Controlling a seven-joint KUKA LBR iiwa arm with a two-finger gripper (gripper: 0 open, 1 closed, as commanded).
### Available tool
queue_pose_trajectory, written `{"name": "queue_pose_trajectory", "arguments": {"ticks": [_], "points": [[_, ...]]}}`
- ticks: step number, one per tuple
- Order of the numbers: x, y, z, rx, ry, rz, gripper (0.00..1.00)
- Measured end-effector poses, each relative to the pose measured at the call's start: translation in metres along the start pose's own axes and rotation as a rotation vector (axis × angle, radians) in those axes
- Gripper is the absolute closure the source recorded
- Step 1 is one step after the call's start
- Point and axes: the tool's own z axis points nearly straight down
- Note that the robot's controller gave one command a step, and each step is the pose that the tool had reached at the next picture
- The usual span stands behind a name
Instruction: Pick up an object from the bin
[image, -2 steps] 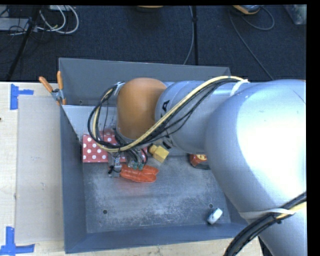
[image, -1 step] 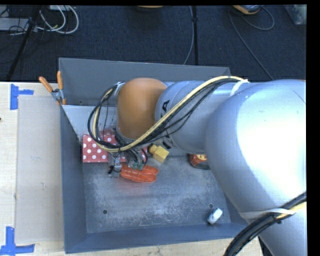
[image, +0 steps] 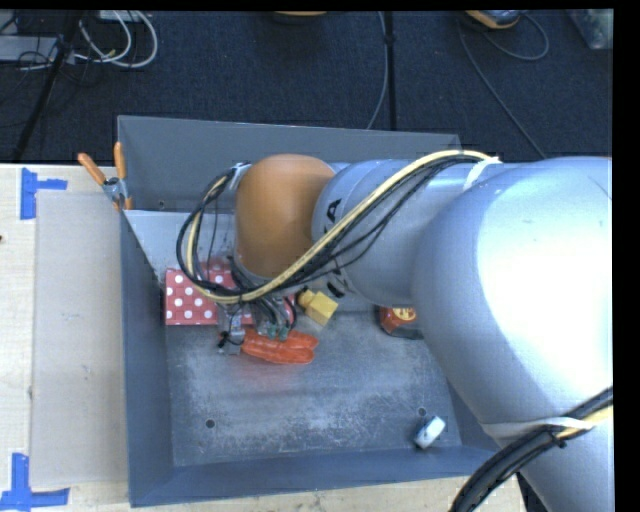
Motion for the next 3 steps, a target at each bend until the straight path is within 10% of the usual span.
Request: {"name": "queue_pose_trajectory", "arguments": {"ticks": [3], "points": [[-0.001, 0.0, -0.042, 0.0, -0.005, 0.001, 1.0]]}}
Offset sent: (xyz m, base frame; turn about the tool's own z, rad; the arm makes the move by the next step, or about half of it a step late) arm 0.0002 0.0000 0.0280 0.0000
